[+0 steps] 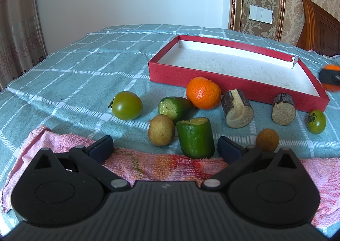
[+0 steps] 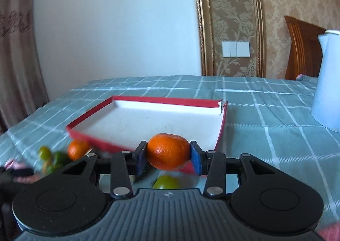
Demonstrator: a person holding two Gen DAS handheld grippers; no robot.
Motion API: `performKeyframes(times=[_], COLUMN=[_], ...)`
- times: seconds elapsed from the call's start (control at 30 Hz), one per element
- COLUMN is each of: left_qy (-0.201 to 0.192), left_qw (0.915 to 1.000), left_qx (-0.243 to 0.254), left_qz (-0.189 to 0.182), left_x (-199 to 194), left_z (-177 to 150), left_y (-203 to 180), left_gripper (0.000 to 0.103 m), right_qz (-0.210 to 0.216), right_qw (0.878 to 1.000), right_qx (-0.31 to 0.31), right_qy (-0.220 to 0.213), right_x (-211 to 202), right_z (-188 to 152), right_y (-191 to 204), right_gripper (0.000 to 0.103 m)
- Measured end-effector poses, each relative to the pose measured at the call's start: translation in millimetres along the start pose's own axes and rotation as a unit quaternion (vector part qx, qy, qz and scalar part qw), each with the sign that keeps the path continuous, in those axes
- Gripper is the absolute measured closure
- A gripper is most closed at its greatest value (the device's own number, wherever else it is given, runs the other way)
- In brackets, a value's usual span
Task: Organize fruits
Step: 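Lift the mandarin with the right gripper and release it into the red tray, then raise the open right gripper away from the tray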
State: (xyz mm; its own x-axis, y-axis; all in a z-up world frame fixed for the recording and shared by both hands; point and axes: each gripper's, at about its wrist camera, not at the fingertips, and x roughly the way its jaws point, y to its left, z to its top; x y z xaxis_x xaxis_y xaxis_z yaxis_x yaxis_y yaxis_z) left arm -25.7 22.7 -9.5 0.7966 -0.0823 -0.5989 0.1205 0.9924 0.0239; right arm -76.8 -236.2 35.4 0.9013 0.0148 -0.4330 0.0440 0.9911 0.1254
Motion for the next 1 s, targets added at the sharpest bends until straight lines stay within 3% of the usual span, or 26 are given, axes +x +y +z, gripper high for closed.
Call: performKeyframes(times=[0.33,0.4,0.43,0.47,0.67,0.8,1.0], left_qy=[0.0,0.0,0.0,0.0,-0.005,-0.054,-0.154], left_qw=[1.0,1.0,1.0,1.0,1.0,0.9975,0.9874], left_qx=[0.0,0.0,0.0,0.0,-0.005,-0.036,-0.038], left_qz=[0.0,0.0,0.0,0.0,-0.005,-0.028,-0.001], left_x=[0,0,0,0,-1,-16,-49], left_z=[0,0,0,0,0,-6,-23], left_y=[0,0,0,0,2,15,29], left_gripper=[0.0,0.0,0.0,0.0,0.0,0.0,0.0], right_qz=[-0.018,-0.023,-0.029,-0.032,-0.019,-0.018,-0.003], right_qw=[0.999,0.998,0.998,0.998,0.997,0.991,0.983], right_qx=[0.009,0.003,0.002,0.004,0.057,0.105,0.142], right_qy=[0.046,0.05,0.05,0.045,-0.038,-0.084,-0.112], right_x=[62,68,68,66,18,-8,-18], right_z=[12,10,9,9,2,-22,-36], right_y=[-16,-16,-16,-16,-24,-36,-51], right_gripper=[0.06,0.055,0.044,0.038,0.03,0.026,0.027])
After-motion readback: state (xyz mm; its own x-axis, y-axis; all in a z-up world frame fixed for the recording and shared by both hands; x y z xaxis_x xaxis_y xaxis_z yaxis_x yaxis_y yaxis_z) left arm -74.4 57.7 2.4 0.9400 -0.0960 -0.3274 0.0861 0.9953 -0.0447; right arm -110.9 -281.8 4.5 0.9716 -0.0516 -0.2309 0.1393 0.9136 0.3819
